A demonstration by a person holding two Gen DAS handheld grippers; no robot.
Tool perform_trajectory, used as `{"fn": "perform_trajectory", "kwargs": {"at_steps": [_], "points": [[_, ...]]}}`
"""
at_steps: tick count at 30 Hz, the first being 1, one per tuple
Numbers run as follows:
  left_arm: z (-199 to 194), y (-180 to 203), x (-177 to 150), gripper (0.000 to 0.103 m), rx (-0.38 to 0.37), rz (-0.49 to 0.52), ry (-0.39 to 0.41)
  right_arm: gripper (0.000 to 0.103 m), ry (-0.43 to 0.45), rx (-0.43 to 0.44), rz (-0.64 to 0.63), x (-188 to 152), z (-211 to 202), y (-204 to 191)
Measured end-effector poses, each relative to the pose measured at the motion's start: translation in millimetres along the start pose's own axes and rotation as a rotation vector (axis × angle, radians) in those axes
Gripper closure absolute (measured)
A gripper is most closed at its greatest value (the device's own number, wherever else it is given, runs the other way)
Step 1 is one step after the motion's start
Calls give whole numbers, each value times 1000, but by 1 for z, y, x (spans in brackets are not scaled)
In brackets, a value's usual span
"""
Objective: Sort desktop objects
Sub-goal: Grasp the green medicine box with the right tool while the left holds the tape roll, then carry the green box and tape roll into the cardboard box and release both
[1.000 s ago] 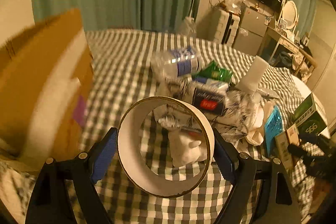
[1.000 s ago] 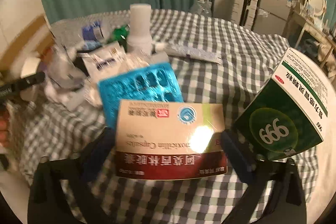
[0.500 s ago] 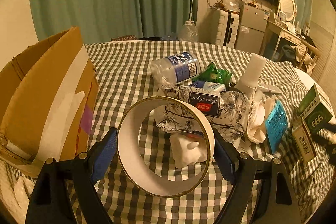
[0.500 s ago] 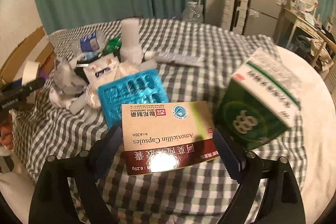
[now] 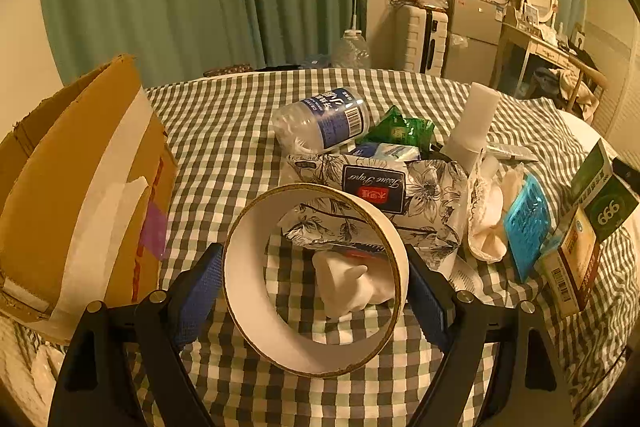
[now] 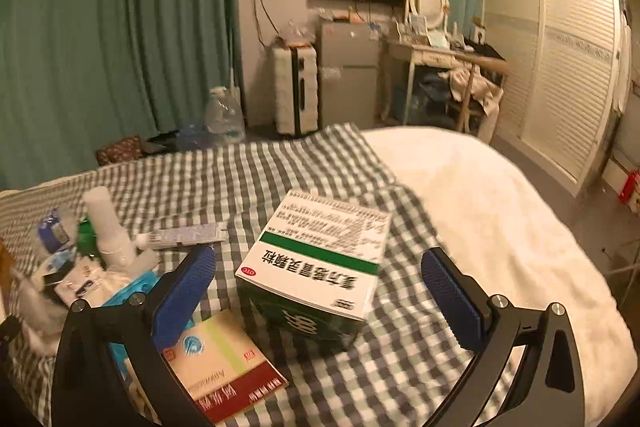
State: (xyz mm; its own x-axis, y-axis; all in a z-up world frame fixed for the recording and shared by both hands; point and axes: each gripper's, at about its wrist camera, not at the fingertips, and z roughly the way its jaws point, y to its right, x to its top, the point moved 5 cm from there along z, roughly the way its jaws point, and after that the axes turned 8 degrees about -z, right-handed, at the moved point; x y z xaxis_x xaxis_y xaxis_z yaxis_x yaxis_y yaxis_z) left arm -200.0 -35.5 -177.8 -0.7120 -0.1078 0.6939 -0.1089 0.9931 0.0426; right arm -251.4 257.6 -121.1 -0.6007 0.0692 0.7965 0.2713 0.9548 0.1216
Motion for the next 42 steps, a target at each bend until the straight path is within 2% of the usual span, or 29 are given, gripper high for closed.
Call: {"fn": "perform_trajectory", "kwargs": {"at_steps": [3, 7, 11, 15, 16, 17, 18, 25, 31, 36, 42], "points": [[4, -5, -1, 16, -5, -21, -15, 0, -32, 25, -25, -6, 9, -17], [6, -12, -1, 16, -10, -52, -20, 0, -36, -69, -102, -7, 17, -25], [6, -16, -1, 16, -9, -74, -24, 0, -113, -109, -73, -17, 34, -10], [6, -19, -1, 16, -6, -85, -20, 1, -137, -69, -12, -23, 44, 13], [6, -20, 0, 16, -3, -85, -18, 2, -139, -51, 2, -24, 44, 15], [6, -20, 1, 16, 1, -84, -16, 8, -139, -34, 10, -24, 44, 17], [6, -20, 1, 16, 5, -83, -14, 16, -135, -12, 8, -23, 44, 17], [0, -19, 2, 16, 42, -65, 14, 18, -108, 1, -22, -23, 35, 21], [-13, -16, 9, 16, 85, -38, 56, 19, 4, -8, -81, -10, -1, 16], [-41, -17, 25, 16, 39, -87, 102, 19, 88, 20, -161, -5, -36, 9], [-88, -23, 52, 16, 23, -81, 158, 19, 121, 102, -170, 16, -82, 7]]}}
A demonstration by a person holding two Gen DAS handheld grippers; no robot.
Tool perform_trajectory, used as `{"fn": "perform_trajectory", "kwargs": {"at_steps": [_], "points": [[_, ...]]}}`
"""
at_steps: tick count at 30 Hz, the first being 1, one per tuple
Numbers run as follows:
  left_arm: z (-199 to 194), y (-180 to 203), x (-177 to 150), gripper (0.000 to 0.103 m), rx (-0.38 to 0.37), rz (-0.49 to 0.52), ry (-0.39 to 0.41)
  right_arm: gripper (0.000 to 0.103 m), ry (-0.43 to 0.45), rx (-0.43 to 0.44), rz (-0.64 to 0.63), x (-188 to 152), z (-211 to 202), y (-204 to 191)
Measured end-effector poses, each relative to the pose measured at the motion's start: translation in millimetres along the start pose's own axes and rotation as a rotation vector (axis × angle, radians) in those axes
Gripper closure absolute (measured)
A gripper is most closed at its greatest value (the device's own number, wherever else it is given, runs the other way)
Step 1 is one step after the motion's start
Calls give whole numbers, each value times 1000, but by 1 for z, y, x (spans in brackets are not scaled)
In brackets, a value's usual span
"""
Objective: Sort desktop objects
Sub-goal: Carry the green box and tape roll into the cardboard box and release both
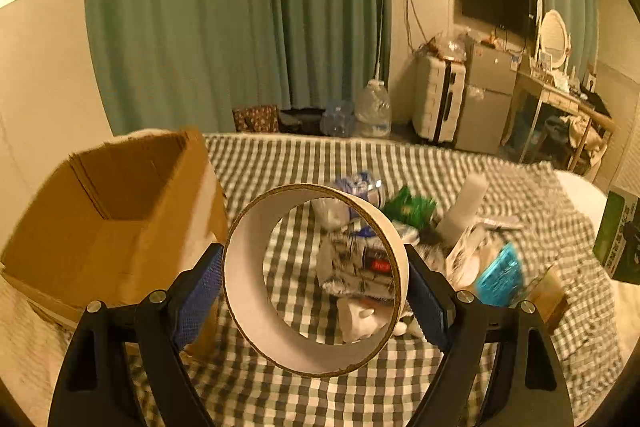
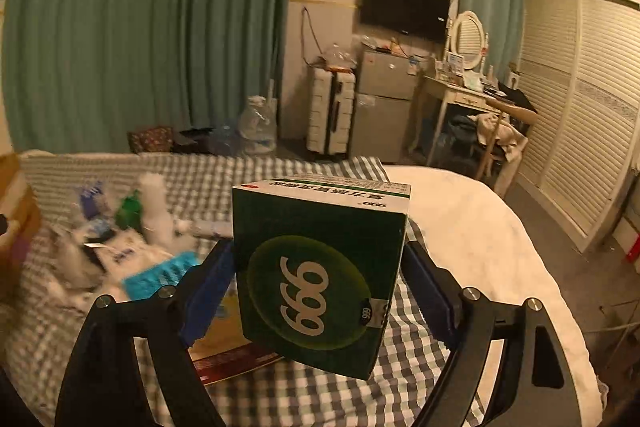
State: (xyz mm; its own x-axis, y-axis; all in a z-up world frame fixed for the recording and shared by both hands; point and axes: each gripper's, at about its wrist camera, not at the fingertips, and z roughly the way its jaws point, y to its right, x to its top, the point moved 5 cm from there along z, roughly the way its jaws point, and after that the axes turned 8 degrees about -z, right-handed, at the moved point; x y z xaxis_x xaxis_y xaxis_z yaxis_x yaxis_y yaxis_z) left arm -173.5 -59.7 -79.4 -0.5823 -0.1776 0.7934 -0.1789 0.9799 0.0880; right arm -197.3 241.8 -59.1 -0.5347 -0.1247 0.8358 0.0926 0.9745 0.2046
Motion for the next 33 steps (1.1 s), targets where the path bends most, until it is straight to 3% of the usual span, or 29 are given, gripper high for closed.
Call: {"fn": "perform_trajectory", "kwargs": {"at_steps": [5, 13, 18, 21, 26, 33], "points": [[-34, -18, 19, 16, -34, -53, -9, 19, 20, 83, 40, 29, -46, 3], [-88, -77, 54, 16, 84, 64, 27, 19, 72, 216, 47, 87, -117, -9], [-112, -116, 79, 16, 104, 130, 40, 19, 81, 355, 28, 128, -149, -48], [-118, -142, 89, 16, 95, 107, 31, 19, 71, 461, 11, 153, -162, -89], [-105, -193, 93, 16, 151, 99, 48, 19, 34, 628, -58, 185, -171, -187], [-54, -253, 82, 16, 168, 6, -2, 19, -58, 787, -126, 178, -153, -328]]}}
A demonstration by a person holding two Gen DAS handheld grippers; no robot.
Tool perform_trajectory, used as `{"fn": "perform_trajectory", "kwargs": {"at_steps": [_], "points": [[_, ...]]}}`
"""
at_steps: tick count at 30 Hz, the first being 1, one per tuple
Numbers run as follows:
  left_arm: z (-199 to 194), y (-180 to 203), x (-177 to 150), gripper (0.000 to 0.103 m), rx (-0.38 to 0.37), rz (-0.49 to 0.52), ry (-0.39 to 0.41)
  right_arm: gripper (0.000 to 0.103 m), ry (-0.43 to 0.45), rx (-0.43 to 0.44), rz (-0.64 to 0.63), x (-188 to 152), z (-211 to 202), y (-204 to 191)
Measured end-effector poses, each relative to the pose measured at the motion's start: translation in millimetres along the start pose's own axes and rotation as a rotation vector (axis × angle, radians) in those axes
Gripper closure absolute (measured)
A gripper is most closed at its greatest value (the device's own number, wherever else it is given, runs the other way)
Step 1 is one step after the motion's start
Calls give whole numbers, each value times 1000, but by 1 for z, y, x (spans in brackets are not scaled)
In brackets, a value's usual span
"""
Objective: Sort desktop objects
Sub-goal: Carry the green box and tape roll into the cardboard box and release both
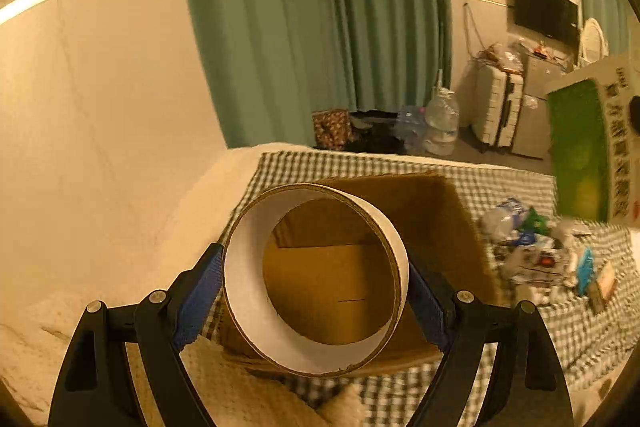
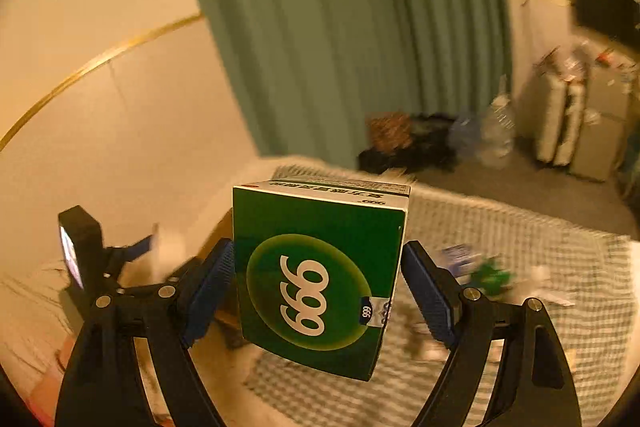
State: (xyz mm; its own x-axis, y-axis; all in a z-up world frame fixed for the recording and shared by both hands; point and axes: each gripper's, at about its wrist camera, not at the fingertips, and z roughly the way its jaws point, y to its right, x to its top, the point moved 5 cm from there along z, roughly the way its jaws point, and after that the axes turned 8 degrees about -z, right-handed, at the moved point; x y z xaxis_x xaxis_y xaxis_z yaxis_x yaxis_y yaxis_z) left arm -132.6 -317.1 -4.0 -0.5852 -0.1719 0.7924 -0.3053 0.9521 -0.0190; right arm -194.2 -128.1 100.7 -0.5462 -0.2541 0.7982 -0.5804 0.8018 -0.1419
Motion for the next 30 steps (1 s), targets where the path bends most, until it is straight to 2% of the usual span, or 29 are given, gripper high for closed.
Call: {"fn": "perform_trajectory", "kwargs": {"at_steps": [5, 9, 10, 12, 13, 15, 18, 22, 26, 30], "points": [[40, -14, -16, 16, 8, -2, -53, 19, -119, 55, 24, -10, 90, -30], [55, -16, -23, 16, -28, -13, -57, 19, -192, 80, 63, -24, 134, -34], [56, -15, -24, 15, -57, -25, -56, 19, -195, 78, 66, -26, 141, -32], [58, -16, -26, 3, -100, -53, -61, 17, -172, 92, 61, -20, 148, -28], [58, -16, -26, 0, -93, -62, -59, 17, -146, 97, 62, -17, 151, -29], [52, -16, -26, 0, -81, -54, -30, 11, -110, 119, 87, -12, 152, -26], [41, -13, -24, 0, -57, -22, 9, 4, -88, 145, 158, -5, 143, -21], [24, -1, -24, 0, -44, -8, 19, 3, -48, 128, 191, 3, 119, -5], [-7, 32, -33, 0, -78, 37, 46, 3, 24, 101, 191, 0, 57, 25], [-27, 82, -48, 0, -162, 83, -3, 3, 75, -4, 186, -18, -4, 79]]}}
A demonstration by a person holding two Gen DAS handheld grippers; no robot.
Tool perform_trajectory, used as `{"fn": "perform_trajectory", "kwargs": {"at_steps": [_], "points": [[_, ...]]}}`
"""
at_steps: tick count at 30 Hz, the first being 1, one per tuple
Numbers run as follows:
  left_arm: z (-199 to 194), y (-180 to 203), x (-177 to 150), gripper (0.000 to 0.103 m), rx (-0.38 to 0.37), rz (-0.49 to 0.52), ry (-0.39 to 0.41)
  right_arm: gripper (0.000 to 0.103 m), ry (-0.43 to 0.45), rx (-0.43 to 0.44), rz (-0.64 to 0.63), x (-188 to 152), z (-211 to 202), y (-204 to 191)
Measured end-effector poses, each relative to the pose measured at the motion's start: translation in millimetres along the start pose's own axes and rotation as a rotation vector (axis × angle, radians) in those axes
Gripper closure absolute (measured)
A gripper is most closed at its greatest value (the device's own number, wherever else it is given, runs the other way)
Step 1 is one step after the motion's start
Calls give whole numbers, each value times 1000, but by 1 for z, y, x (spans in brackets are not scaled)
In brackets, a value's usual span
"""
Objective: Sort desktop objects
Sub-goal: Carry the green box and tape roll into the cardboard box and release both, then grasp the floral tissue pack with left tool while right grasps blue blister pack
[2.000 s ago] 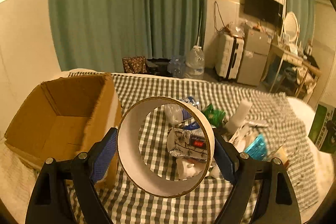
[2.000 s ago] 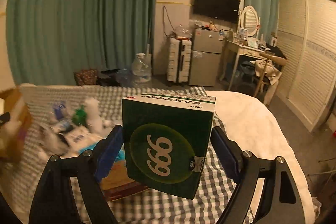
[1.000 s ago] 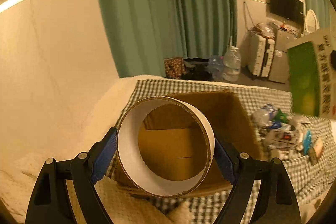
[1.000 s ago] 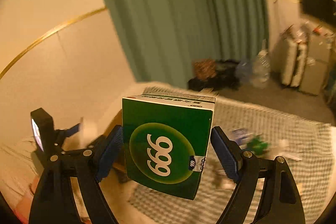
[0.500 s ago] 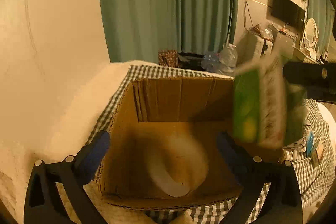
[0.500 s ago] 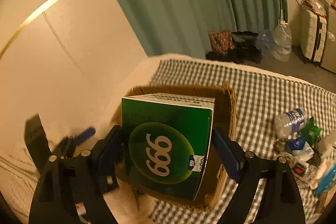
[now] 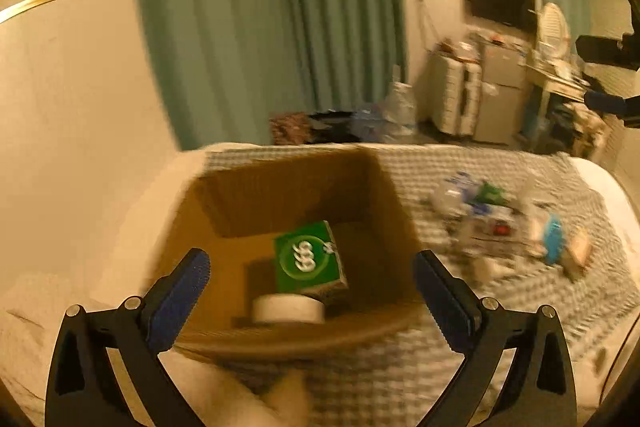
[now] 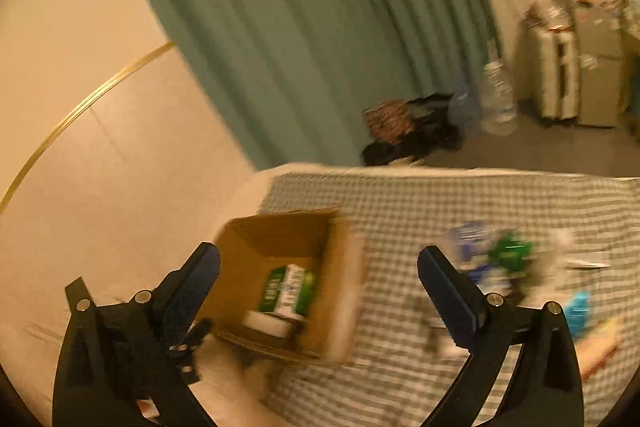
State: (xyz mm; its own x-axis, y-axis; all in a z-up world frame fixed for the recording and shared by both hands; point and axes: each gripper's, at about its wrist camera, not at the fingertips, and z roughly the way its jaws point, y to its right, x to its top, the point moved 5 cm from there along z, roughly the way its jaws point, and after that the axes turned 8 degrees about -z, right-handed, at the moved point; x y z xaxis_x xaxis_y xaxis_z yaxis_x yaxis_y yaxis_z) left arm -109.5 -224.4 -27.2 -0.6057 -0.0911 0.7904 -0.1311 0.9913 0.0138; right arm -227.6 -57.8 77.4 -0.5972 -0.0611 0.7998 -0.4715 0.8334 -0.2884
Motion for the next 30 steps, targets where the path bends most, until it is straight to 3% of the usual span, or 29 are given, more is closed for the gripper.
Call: {"fn": "perform_trajectory", "kwargs": {"at_steps": [7, 12, 16, 21, 27, 30], "points": [[2, 90, -17, 0, -108, -9, -59, 3, 45, -270, -39, -31, -84, 105], [36, 152, -30, 0, -139, -26, -119, 3, 37, -390, -38, -78, -101, 165], [65, 189, -37, 0, -152, -56, -168, 3, -9, -457, -38, -126, -91, 204], [109, 220, -47, 0, -143, -176, -232, 3, -66, -500, -64, -175, -69, 250], [157, 224, -63, 0, -59, -523, -308, 3, -118, -456, 48, -198, -44, 295], [165, 234, -74, 0, -6, -512, -294, 3, -86, -461, 3, -194, -37, 299]]}}
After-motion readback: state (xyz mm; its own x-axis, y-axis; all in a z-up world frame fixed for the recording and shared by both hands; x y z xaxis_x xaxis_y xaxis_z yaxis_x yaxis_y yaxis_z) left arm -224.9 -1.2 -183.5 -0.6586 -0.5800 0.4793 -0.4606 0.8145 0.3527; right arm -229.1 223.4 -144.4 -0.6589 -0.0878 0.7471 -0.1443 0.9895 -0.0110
